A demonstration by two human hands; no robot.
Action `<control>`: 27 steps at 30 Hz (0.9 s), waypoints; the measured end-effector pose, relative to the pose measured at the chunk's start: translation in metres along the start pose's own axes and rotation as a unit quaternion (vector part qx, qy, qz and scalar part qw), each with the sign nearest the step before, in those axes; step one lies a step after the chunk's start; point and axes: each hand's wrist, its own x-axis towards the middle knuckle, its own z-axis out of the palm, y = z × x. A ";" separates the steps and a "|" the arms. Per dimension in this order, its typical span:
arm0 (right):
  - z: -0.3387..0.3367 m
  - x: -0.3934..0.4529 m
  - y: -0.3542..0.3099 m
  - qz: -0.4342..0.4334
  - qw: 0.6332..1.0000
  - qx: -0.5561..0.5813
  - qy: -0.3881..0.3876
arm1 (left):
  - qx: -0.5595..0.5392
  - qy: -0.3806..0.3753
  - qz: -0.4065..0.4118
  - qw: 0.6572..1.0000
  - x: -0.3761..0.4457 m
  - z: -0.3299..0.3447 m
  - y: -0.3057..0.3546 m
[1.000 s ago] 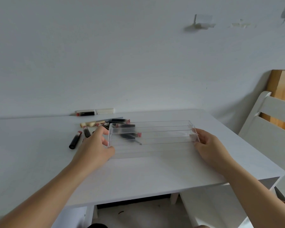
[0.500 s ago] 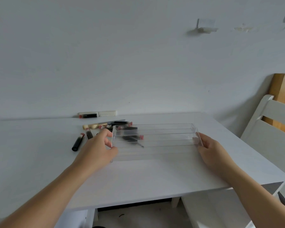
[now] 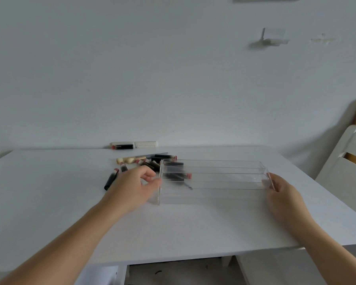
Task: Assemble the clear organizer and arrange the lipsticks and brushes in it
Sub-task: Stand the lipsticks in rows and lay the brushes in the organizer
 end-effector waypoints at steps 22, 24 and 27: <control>0.130 0.106 -0.204 -0.248 0.879 -0.250 -0.322 | 0.095 -0.016 -0.077 0.992 0.022 -0.006 -0.056; 0.148 0.114 -0.205 -0.244 0.854 -0.290 -0.356 | 0.116 -0.016 -0.073 0.990 0.025 -0.005 -0.058; 0.169 0.122 -0.204 -0.248 0.821 -0.340 -0.385 | 0.156 -0.020 -0.060 0.986 0.032 -0.006 -0.061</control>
